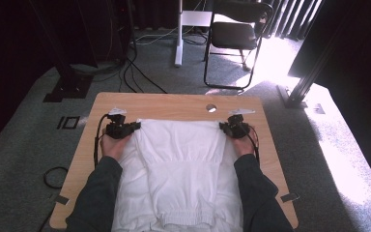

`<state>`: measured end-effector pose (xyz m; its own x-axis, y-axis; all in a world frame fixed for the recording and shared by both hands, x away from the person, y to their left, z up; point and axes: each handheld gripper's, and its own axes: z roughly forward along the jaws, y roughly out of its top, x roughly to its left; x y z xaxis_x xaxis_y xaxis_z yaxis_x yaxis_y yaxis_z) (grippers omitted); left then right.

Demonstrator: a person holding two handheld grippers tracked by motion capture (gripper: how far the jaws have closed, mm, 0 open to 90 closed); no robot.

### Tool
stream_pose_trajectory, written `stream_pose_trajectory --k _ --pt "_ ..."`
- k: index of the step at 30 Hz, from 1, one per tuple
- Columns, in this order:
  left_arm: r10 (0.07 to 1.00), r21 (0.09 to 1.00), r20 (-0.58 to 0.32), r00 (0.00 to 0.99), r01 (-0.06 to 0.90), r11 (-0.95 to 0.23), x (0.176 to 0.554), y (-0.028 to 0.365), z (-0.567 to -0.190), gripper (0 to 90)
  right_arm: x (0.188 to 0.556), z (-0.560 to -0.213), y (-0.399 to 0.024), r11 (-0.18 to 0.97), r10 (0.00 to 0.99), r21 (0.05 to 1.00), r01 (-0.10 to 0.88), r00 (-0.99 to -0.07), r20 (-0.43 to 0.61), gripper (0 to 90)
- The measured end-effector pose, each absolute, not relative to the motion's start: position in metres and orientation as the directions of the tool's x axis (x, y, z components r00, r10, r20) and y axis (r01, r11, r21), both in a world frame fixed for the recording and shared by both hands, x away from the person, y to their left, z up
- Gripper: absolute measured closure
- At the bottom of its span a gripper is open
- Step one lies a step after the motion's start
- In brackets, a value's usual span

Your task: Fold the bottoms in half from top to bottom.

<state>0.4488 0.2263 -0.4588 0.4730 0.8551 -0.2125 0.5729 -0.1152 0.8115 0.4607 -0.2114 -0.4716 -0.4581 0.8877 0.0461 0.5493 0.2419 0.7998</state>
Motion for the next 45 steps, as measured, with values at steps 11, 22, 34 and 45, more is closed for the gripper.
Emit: stream_pose_trajectory --k 11,22,34,45 --pt "0.819 0.88 -0.183 0.543 0.463 -0.111 0.422 0.226 -0.424 85.6 0.429 -0.426 -0.229 0.188 0.871 0.903 0.386 -0.49 0.029 83.5" --pt "0.776 0.881 -0.124 0.618 0.428 -0.2 0.34 0.231 -0.442 84.7 0.342 -0.445 -0.24 0.22 0.814 0.908 0.358 -0.58 0.032 82.9" --pt "0.751 0.726 -0.228 0.62 0.622 -0.293 0.316 0.219 -0.535 83.8 0.312 -0.534 -0.232 0.309 0.79 0.769 0.56 -0.602 0.121 82.0" --pt "0.779 0.742 -0.153 0.608 0.591 -0.316 0.342 0.21 -0.544 83.4 0.338 -0.551 -0.221 0.315 0.805 0.747 0.585 -0.582 0.117 81.0"
